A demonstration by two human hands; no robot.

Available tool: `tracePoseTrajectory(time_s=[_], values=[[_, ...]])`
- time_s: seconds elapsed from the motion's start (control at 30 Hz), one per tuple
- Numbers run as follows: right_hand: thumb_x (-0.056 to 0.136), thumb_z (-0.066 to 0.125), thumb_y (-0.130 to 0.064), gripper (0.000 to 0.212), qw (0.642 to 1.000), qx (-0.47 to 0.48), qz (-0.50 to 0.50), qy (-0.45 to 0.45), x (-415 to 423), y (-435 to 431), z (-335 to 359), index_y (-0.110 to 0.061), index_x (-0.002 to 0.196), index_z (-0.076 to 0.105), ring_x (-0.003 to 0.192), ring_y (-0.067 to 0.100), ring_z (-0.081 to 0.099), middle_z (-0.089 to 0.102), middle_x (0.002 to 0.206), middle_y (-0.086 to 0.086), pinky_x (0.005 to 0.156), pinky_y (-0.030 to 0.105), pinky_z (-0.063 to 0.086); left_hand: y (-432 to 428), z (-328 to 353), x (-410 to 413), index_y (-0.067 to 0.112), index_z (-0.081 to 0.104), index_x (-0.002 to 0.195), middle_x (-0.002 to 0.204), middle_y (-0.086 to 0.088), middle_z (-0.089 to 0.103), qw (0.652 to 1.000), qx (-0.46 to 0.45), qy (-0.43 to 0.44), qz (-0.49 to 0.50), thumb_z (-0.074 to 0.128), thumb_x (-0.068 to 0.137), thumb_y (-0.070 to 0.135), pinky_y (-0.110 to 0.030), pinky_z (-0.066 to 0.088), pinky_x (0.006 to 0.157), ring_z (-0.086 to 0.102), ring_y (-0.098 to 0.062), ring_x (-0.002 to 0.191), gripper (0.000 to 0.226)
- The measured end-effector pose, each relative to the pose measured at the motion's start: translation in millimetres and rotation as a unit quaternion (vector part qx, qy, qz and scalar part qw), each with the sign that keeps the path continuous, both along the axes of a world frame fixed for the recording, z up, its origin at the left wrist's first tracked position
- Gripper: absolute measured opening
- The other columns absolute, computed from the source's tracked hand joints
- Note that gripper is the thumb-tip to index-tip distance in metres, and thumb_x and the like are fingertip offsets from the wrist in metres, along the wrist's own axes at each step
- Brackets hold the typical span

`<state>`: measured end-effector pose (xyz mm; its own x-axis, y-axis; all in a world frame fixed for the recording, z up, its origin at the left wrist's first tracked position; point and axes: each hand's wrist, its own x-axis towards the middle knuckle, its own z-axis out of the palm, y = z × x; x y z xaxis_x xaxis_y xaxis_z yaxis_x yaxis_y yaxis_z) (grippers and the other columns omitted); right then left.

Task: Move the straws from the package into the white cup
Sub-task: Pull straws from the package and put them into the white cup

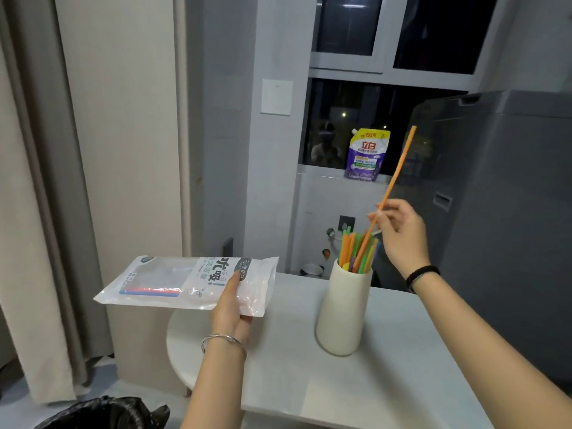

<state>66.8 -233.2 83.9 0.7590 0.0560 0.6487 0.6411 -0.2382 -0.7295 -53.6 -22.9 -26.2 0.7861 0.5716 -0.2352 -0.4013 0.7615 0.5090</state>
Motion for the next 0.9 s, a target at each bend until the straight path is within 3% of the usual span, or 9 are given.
tracePoseTrajectory(time_s=[0.13, 0.23, 0.33, 0.43, 0.6, 0.7, 0.77, 0.83, 0.9], values=[[0.09, 0.058, -0.014, 0.019, 0.981, -0.182, -0.024, 0.067, 12, -4, -14, -0.007, 0.107, 0.06, 0.11, 0.022, 0.057, 0.063, 0.11, 0.005, 0.086, 0.025, 0.04, -11, 1, 6, 0.012, 0.053, 0.136, 0.133, -0.006, 0.061, 1.0, -0.008, 0.009, -0.008, 0.059, 0.094, 0.012, -0.033, 0.051, 0.085, 0.063, -0.018, 0.101, 0.043], [0.085, 0.065, -0.015, 0.037, 0.985, -0.16, 0.001, 0.07, 13, -5, -9, -0.011, 0.118, 0.052, 0.12, 0.019, 0.048, 0.055, 0.122, 0.003, 0.09, 0.025, 0.036, -15, 1, 10, 0.011, 0.052, 0.137, 0.134, -0.007, 0.061, 1.0, -0.01, 0.014, -0.013, 0.059, 0.094, 0.013, -0.031, 0.052, 0.08, 0.061, -0.021, 0.109, 0.044], [0.083, 0.067, -0.012, 0.067, 0.992, -0.126, 0.024, 0.021, 11, -3, 3, -0.021, 0.139, 0.031, 0.129, 0.017, 0.04, 0.045, 0.138, 0.004, 0.099, 0.032, 0.038, -21, 1, 12, 0.011, 0.054, 0.135, 0.128, -0.006, 0.064, 1.0, -0.007, 0.015, -0.024, 0.059, 0.094, 0.014, -0.029, 0.052, 0.072, 0.065, -0.017, 0.096, 0.042], [0.09, 0.057, -0.014, 0.07, 0.982, -0.184, 0.022, -0.035, 14, 1, 11, -0.033, 0.146, 0.019, 0.131, 0.012, 0.037, 0.034, 0.15, 0.0, 0.1, 0.035, 0.039, -28, 0, 16, 0.011, 0.055, 0.134, 0.126, -0.006, 0.064, 0.999, -0.006, 0.022, -0.035, 0.06, 0.093, 0.014, -0.029, 0.051, 0.069, 0.065, -0.014, 0.087, 0.041], [0.097, 0.035, -0.042, 0.058, 0.89, -0.455, -0.001, 0.006, 21, 2, -17, -0.022, 0.149, 0.018, 0.144, 0.021, 0.022, 0.023, 0.157, 0.002, 0.115, 0.04, 0.023, -35, 0, 19, 0.011, 0.054, 0.135, 0.129, -0.006, 0.064, 0.999, -0.006, 0.024, -0.037, 0.061, 0.092, 0.013, -0.029, 0.052, 0.073, 0.065, -0.013, 0.087, 0.043], [0.098, 0.03, -0.044, 0.058, 0.845, -0.529, -0.052, -0.05, 22, 2, -25, -0.019, 0.149, 0.019, 0.147, 0.016, 0.009, 0.019, 0.158, -0.001, 0.118, 0.039, 0.004, -38, 0, 19, 0.011, 0.054, 0.135, 0.131, -0.006, 0.063, 0.999, -0.004, 0.021, -0.039, 0.06, 0.093, 0.012, -0.033, 0.05, 0.083, 0.065, -0.015, 0.091, 0.043], [0.098, 0.032, -0.041, 0.053, 0.867, -0.48, -0.079, -0.105, 14, 3, -25, -0.021, 0.147, 0.025, 0.146, 0.016, 0.012, 0.022, 0.157, -0.002, 0.118, 0.037, 0.0, -39, 0, 19, 0.011, 0.054, 0.135, 0.133, -0.007, 0.062, 0.999, -0.001, 0.022, -0.041, 0.06, 0.093, 0.013, -0.035, 0.048, 0.088, 0.064, -0.019, 0.101, 0.043], [0.097, 0.042, -0.029, 0.038, 0.941, -0.294, -0.063, -0.153, -6, 10, -31, -0.019, 0.134, 0.046, 0.134, 0.019, 0.038, 0.047, 0.141, 0.0, 0.114, 0.028, 0.019, -39, 0, 20, 0.011, 0.053, 0.136, 0.133, -0.007, 0.062, 0.999, 0.001, 0.026, -0.038, 0.06, 0.093, 0.014, -0.035, 0.049, 0.089, 0.062, -0.021, 0.108, 0.044], [0.095, 0.048, -0.016, 0.02, 0.993, -0.061, -0.006, -0.103, -33, 27, -50, -0.014, 0.111, 0.06, 0.107, 0.016, 0.056, 0.062, 0.11, -0.002, 0.093, 0.014, 0.038, -39, 0, 20, 0.011, 0.054, 0.136, 0.132, -0.006, 0.063, 0.999, 0.01, 0.032, -0.03, 0.061, 0.092, 0.014, -0.034, 0.051, 0.089, 0.062, -0.021, 0.11, 0.045]])
